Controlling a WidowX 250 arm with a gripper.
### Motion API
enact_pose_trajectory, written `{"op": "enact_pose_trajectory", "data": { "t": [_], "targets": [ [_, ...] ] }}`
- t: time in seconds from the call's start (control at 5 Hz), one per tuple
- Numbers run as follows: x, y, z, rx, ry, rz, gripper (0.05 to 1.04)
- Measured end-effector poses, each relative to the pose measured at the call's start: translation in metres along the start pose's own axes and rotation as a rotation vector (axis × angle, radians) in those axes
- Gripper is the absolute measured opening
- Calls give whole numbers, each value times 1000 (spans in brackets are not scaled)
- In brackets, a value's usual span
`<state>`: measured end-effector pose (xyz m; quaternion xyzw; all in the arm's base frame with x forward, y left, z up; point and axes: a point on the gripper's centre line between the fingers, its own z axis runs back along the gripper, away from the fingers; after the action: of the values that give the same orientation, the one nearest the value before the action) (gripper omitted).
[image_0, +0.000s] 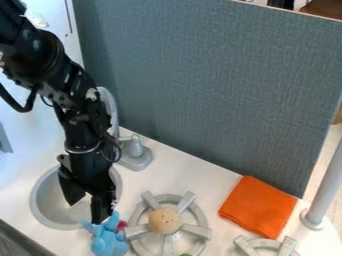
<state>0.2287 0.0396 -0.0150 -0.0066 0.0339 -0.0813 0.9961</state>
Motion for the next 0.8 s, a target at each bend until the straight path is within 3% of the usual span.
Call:
{"op": "enact_pose_trajectory", "data": {
  "t": [0.2, 0.4, 0.6, 0.8],
  "targets": [
    [-2, -1, -5, -8, 20, 1, 1009],
    [4, 1, -20, -52, -4, 24, 1009],
    [12, 11, -38, -42, 12, 139, 1009],
    [10, 13, -54, -50, 75, 166, 1009]
  ]
}}
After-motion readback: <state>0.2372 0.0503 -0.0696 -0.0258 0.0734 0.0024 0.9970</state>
